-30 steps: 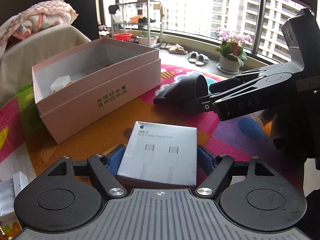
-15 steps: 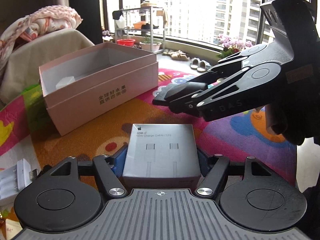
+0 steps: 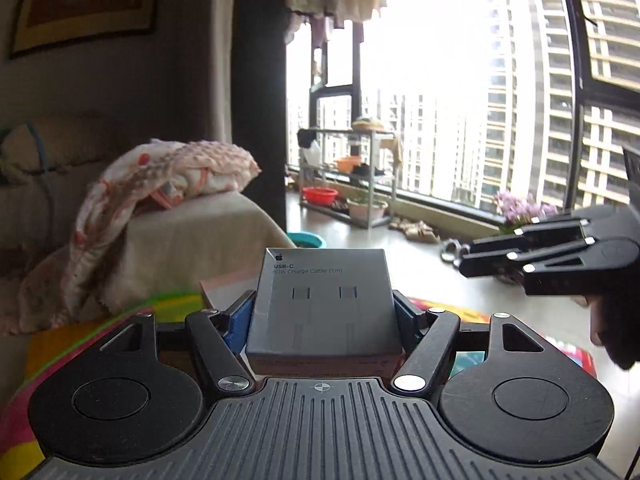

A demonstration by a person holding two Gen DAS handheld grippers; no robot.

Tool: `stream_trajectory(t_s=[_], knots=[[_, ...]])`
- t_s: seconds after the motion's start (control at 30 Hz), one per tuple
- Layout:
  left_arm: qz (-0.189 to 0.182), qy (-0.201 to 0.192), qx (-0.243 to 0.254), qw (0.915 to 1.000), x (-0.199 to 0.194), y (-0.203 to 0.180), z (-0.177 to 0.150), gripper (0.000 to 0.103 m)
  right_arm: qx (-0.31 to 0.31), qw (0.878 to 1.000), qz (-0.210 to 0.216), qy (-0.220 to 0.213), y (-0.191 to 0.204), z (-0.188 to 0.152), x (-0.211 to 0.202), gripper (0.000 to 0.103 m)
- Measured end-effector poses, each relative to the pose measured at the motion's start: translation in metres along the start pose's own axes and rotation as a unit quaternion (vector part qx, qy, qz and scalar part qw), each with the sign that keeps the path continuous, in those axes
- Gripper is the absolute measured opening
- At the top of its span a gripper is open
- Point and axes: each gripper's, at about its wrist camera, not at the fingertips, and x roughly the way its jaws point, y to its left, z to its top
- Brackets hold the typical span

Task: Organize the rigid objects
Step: 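Lower the cable box into the pink box with the left tool while the right tool carries the nozzle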

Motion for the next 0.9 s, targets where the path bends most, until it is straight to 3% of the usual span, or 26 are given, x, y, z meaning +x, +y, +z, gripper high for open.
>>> stream_trajectory(t_s=[0.1, 0.2, 0.23, 0.27, 0.33, 0.43, 0.53, 0.7, 0.73, 0.8, 0.83, 0.9], knots=[[0.002, -0.003, -0.043, 0.9991, 0.003, 0.014, 0.002, 0.074, 0.004, 1.000, -0.002, -0.001, -0.008, 0.004, 0.004, 0.023], [-0.009, 0.018, -0.062, 0.9979, 0.002, 0.014, -0.014, 0.074, -0.001, 1.000, -0.010, 0.010, -0.016, -0.011, 0.006, 0.025], [-0.015, 0.031, -0.064, 0.9974, 0.001, 0.011, -0.024, 0.074, -0.002, 1.000, -0.007, 0.020, -0.019, -0.017, 0.008, 0.037], [-0.021, 0.042, -0.065, 0.9968, 0.003, 0.008, -0.031, 0.074, -0.002, 0.999, -0.002, 0.033, -0.022, -0.026, 0.012, 0.061], [-0.033, 0.068, -0.068, 0.9948, 0.006, 0.003, -0.049, 0.074, -0.002, 0.999, 0.001, 0.052, -0.025, -0.044, 0.019, 0.084], [-0.047, 0.094, -0.082, 0.9911, 0.012, -0.001, -0.068, 0.074, -0.001, 0.995, 0.012, 0.094, -0.027, -0.072, 0.034, 0.084], [-0.057, 0.106, -0.089, 0.9887, 0.012, -0.005, -0.079, 0.074, 0.045, 0.989, 0.029, 0.136, -0.030, -0.091, 0.056, 0.084], [-0.065, 0.124, -0.084, 0.9865, 0.010, -0.014, -0.087, 0.074, 0.062, 0.989, 0.038, 0.128, -0.018, -0.101, 0.067, 0.084], [-0.067, 0.130, -0.081, 0.9859, 0.011, -0.017, -0.089, 0.074, 0.059, 0.990, 0.040, 0.125, -0.014, -0.100, 0.068, 0.080], [-0.068, 0.139, -0.075, 0.9851, 0.012, -0.022, -0.094, 0.074, 0.039, 0.989, 0.046, 0.136, -0.004, -0.098, 0.072, 0.062], [-0.069, 0.144, -0.072, 0.9845, 0.011, -0.025, -0.097, 0.074, 0.020, 0.988, 0.039, 0.147, 0.003, -0.098, 0.075, 0.048], [-0.071, 0.153, -0.068, 0.9833, 0.011, -0.028, -0.102, 0.074, -0.014, 0.989, 0.024, 0.147, 0.014, -0.098, 0.073, 0.049]])
